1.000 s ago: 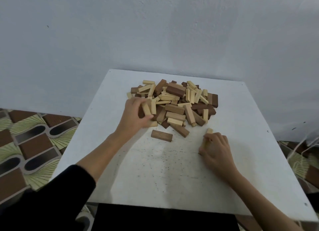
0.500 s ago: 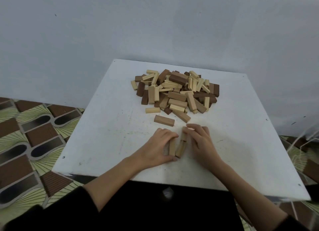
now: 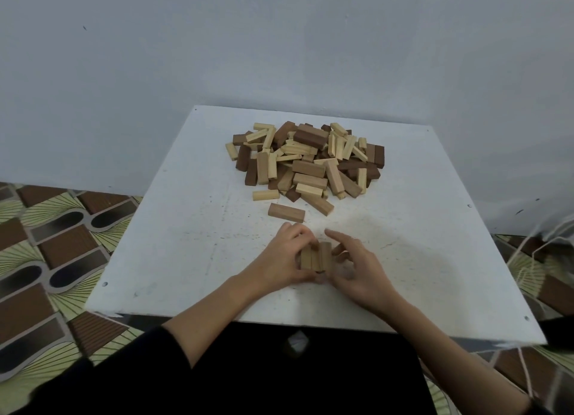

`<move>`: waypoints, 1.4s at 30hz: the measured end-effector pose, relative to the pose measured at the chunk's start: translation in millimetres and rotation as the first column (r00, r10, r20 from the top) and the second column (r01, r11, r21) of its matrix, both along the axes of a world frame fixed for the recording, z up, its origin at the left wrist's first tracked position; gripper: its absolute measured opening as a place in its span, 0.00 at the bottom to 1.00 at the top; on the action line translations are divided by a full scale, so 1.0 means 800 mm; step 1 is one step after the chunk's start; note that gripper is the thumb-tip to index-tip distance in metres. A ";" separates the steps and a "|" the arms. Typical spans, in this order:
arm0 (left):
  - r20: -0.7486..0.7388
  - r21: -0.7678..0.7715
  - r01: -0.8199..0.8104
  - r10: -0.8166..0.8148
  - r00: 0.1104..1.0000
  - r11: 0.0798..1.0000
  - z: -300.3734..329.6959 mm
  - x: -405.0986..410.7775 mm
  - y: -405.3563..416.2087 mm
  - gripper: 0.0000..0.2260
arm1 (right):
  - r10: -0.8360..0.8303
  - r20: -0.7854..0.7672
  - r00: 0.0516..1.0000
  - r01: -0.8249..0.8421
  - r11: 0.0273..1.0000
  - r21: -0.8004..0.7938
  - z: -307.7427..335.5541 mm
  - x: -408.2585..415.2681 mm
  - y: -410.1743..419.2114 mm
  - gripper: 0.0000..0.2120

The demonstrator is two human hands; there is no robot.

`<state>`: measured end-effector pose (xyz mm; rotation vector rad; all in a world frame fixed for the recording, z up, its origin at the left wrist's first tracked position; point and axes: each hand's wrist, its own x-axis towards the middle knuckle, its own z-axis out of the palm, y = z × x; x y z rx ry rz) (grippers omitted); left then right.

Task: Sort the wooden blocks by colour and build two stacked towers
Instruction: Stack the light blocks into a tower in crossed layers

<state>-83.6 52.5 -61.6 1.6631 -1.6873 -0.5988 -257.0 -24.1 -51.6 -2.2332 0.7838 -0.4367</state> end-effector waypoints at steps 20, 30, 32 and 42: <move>-0.138 0.045 -0.054 0.060 0.989 0.998 -0.008 -0.003 0.021 0.32 | 0.068 0.156 0.985 -0.057 0.996 -0.072 -0.023 0.000 0.000 0.36; -0.131 0.042 -0.033 0.038 0.991 0.999 -0.010 -0.001 0.022 0.35 | 0.092 0.122 0.988 -0.083 0.993 -0.080 -0.021 -0.001 -0.001 0.40; -0.137 0.044 -0.036 0.042 0.990 0.998 -0.010 -0.001 0.022 0.35 | 0.090 0.129 0.988 -0.081 0.994 -0.068 -0.020 -0.001 -0.001 0.40; -0.122 0.052 -0.048 0.054 0.991 0.998 -0.011 -0.001 0.022 0.36 | 0.090 0.100 0.991 -0.085 0.995 -0.054 -0.017 0.000 0.001 0.40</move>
